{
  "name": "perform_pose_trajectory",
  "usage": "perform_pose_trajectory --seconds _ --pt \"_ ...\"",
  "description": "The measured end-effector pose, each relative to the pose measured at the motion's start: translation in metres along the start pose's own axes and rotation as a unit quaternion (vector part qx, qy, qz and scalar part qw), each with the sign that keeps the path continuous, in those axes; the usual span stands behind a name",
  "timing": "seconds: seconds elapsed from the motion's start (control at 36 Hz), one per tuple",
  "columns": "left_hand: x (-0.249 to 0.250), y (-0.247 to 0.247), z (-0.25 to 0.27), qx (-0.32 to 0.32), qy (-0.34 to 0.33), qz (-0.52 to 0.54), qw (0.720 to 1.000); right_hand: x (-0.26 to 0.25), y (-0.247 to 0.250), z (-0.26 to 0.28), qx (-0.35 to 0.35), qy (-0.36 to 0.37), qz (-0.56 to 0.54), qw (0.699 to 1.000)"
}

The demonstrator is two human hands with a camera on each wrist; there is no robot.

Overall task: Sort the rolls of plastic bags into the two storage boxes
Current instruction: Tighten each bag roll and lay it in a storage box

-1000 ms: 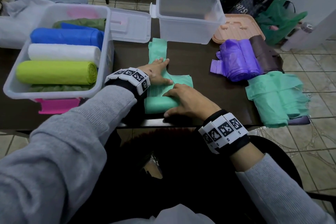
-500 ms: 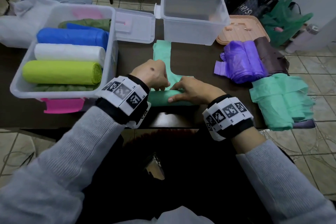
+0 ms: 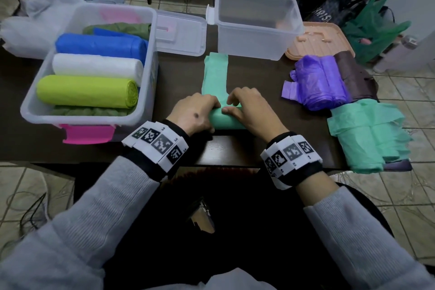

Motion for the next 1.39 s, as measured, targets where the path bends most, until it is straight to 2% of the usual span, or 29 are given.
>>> perform_pose_trajectory --seconds 0.06,0.11,0.19,0.31,0.44,0.53,0.67,0.83,0.94,1.06,1.14,1.22,1.31,1.39 --pt "-0.001 0.0 -0.004 -0.01 0.007 0.009 1.0 -0.005 0.0 0.005 0.002 0.028 0.014 1.0" --pt "-0.001 -0.001 -0.008 -0.028 0.01 0.019 0.999 -0.005 -0.003 0.01 -0.027 0.038 -0.006 0.999" --pt "0.001 -0.002 -0.013 -0.055 0.009 0.004 0.998 -0.001 -0.007 0.017 -0.059 0.041 0.003 0.997" --pt "0.003 -0.002 -0.015 -0.098 0.011 -0.018 0.995 0.0 -0.008 0.019 -0.053 0.04 0.022 0.998" --pt "0.002 -0.01 -0.01 -0.139 0.015 -0.035 0.99 0.0 -0.011 0.02 -0.118 0.033 0.008 0.992" --pt "0.002 -0.012 -0.011 -0.096 0.002 -0.053 0.994 0.002 -0.009 0.018 -0.148 0.022 -0.016 0.989" --pt "0.004 -0.002 -0.007 -0.01 -0.035 0.001 0.999 0.008 -0.014 0.011 -0.217 -0.006 -0.073 0.973" --pt "0.004 0.007 -0.009 0.003 -0.042 0.009 0.999 0.009 -0.009 0.007 -0.248 -0.015 -0.085 0.965" --pt "0.0 0.008 -0.015 0.006 -0.031 0.014 0.999 0.013 -0.007 0.003 -0.222 -0.028 -0.109 0.969" --pt "-0.001 0.005 -0.022 0.005 -0.017 0.019 1.0 0.02 0.005 -0.003 -0.1 -0.044 -0.106 0.988" --pt "-0.001 0.002 -0.027 -0.004 -0.008 0.022 1.0 0.013 0.014 -0.003 -0.029 -0.016 -0.065 0.997" --pt "-0.004 0.001 -0.031 -0.016 0.003 0.031 0.999 -0.001 0.011 0.0 -0.008 0.012 -0.007 1.0" --pt "-0.007 0.002 -0.035 -0.022 0.013 0.057 0.998 -0.006 0.003 0.007 -0.009 0.01 0.025 1.0" --pt "-0.007 0.008 -0.037 0.008 0.017 0.088 0.996 -0.005 -0.001 0.011 -0.023 0.006 0.041 0.999"
Point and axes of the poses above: each hand's wrist, its own z-axis away from the middle knuckle, its own y-axis out of the back of the hand, x = y × z, the point moved 7 cm from there along -z, towards the middle knuckle, and after that the axes turned 7 degrees about z, right-handed, at the moved point
